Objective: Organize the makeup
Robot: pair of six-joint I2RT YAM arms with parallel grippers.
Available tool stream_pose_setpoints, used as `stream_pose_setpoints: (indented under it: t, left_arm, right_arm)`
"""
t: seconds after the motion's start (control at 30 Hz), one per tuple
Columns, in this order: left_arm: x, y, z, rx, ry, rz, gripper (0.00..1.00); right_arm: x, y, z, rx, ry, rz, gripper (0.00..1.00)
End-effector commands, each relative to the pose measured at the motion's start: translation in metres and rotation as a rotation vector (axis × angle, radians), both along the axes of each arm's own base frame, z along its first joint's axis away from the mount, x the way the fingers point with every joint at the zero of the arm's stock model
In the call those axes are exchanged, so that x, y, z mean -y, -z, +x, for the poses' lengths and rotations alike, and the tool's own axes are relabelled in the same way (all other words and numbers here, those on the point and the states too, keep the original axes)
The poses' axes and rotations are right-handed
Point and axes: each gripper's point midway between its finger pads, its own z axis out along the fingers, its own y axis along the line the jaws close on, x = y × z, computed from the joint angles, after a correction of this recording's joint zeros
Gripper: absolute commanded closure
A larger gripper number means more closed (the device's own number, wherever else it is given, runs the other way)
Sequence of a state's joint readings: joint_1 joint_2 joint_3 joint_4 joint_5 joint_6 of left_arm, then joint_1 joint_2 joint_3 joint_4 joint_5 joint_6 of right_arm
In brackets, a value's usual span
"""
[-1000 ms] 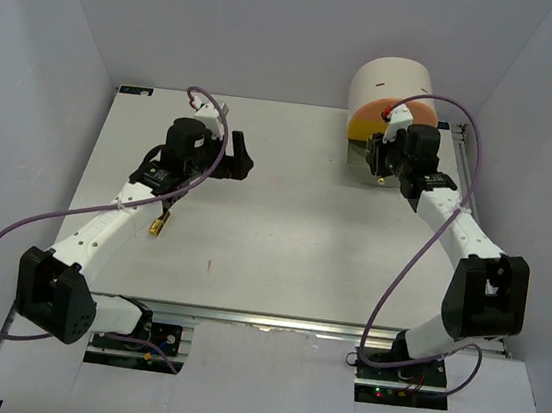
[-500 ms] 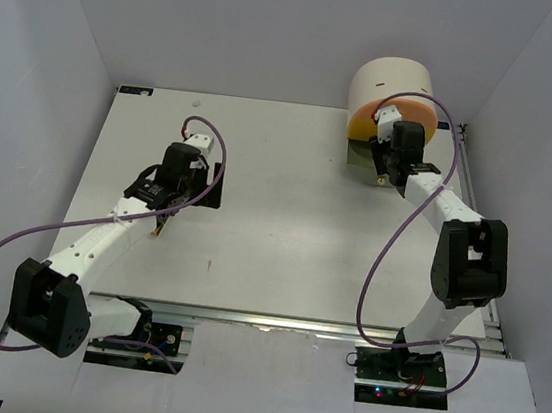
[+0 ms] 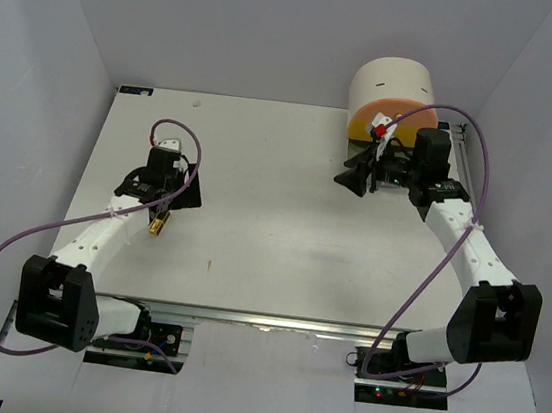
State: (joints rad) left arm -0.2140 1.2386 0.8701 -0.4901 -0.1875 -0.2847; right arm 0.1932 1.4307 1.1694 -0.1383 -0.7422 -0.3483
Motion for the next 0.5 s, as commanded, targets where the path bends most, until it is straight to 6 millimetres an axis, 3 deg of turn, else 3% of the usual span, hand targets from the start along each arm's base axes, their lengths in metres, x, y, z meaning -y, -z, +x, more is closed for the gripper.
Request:
stream_pose_setpoints:
  t: [0.0, 0.13, 0.47]
  left_arm:
    - [-0.040, 0.021, -0.004, -0.058, -0.176, 0.053, 0.02]
    - [-0.077, 0.053, -0.005, -0.163, -0.241, 0.086, 0.03]
    - [-0.061, 0.111, -0.015, -0.396, -0.115, 0.030, 0.25]
  right_arm:
    - [-0.027, -0.006, -0.079, -0.089, -0.366, 0.173, 0.40]
    - [-0.026, 0.006, -0.089, -0.131, -0.373, 0.190, 0.39]
    - [-0.029, 0.014, -0.096, -0.200, -0.401, 0.229, 0.38]
